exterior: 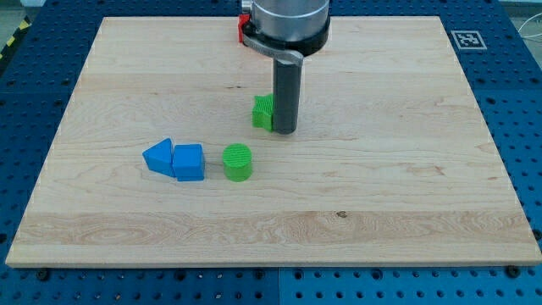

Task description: Slide the green star closer to red circle

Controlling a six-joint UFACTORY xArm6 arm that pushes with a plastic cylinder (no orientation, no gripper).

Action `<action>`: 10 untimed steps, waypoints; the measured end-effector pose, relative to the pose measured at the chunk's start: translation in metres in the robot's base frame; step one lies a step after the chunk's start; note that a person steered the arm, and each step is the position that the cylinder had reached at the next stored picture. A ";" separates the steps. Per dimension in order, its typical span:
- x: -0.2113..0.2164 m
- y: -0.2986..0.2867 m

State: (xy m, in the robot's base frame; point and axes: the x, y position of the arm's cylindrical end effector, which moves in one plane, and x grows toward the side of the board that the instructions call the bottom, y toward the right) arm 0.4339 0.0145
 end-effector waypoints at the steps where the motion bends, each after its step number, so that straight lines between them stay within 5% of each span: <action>1: -0.004 -0.012; 7: -0.023 -0.102; 10: -0.041 -0.056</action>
State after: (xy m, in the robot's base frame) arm 0.3927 -0.0415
